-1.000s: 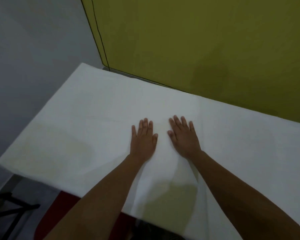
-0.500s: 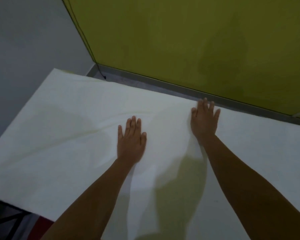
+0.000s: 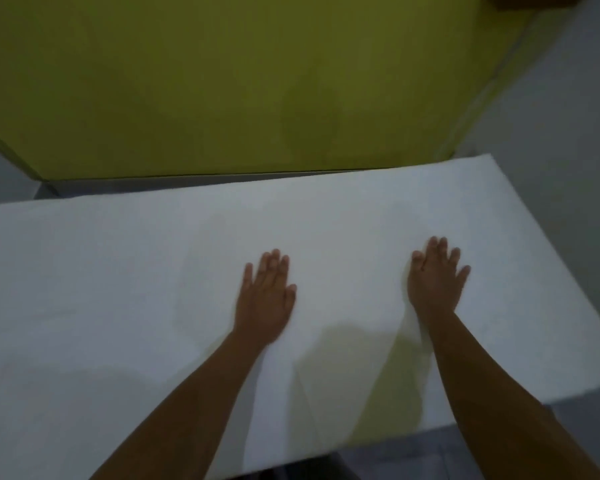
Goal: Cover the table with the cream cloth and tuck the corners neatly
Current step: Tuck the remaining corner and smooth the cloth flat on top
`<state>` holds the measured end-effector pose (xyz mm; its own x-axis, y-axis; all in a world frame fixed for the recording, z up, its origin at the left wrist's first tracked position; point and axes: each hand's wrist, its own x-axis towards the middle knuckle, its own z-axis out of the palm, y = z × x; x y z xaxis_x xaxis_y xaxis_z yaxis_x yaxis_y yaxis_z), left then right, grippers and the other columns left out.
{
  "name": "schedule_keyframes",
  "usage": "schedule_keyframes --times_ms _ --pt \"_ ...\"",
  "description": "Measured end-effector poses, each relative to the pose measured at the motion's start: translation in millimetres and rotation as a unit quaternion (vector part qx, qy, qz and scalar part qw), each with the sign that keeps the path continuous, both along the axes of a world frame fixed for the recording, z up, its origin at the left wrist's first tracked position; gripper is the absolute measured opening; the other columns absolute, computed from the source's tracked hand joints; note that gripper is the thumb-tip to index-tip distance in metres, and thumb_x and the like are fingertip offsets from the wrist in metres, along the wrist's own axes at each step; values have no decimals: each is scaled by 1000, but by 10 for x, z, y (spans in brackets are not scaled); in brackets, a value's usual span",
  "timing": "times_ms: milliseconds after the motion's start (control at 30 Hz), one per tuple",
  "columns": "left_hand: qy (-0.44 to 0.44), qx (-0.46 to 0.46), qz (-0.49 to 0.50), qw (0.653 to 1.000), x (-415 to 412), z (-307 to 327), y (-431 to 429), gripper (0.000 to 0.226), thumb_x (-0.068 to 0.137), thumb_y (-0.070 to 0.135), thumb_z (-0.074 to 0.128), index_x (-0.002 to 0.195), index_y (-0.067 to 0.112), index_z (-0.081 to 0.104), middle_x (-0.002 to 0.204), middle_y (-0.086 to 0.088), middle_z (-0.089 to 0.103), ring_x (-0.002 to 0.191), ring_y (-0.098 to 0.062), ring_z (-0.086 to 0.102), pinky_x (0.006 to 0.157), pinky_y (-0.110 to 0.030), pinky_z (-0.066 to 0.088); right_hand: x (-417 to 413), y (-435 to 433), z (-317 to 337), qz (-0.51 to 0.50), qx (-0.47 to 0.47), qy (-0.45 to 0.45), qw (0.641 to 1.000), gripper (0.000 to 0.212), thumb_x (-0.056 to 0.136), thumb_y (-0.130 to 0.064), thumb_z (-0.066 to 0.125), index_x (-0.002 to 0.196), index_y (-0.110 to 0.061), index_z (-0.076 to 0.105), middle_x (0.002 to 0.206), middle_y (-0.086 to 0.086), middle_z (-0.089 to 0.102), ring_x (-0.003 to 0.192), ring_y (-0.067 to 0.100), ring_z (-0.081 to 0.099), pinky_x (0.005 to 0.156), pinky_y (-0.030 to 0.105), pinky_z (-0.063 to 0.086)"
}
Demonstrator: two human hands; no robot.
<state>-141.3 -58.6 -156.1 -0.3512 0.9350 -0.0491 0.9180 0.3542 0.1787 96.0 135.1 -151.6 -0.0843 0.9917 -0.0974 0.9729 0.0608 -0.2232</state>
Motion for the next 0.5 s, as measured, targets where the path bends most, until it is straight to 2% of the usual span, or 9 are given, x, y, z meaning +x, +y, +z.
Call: schedule_keyframes --times_ms 133,233,333,400,500 --pt "4 19 0 1000 -16 -13 -120 62 93 39 26 139 3 44 146 -18 43 136 -33 41 109 -55 28 1142 -557 7 -158 0 -6 987 57 100 -40 18 150 -13 19 158 8 18 145 33 11 114 56 7" --pt "1 20 27 999 39 -22 -365 66 92 39 23 137 -3 45 144 -23 43 133 -37 42 108 -58 29 1706 -1039 3 -248 -3 11 969 57 100 -39 23 149 -10 20 158 10 18 143 37 13 113 59 10" --pt "-8 15 15 1000 137 -17 -835 67 93 41 20 140 -1 42 147 -20 39 138 -34 37 111 -55 23 1849 -1386 63 -278 8 33 960 59 101 -36 27 148 -3 18 156 17 18 142 40 15 112 60 11" --pt "-16 11 12 1000 149 0 -1149 68 93 43 16 143 2 37 151 -16 33 142 -31 29 115 -52 16 1594 -1495 82 -223 24 41 974 57 100 -31 31 147 0 20 156 20 19 143 40 15 112 59 12" --pt "-17 4 34 999 34 14 -1528 71 91 44 10 146 4 31 154 -14 27 145 -28 23 117 -49 10 801 -1729 43 -5 43 28 999 55 97 -31 29 142 1 35 149 23 33 138 43 28 109 60 19"
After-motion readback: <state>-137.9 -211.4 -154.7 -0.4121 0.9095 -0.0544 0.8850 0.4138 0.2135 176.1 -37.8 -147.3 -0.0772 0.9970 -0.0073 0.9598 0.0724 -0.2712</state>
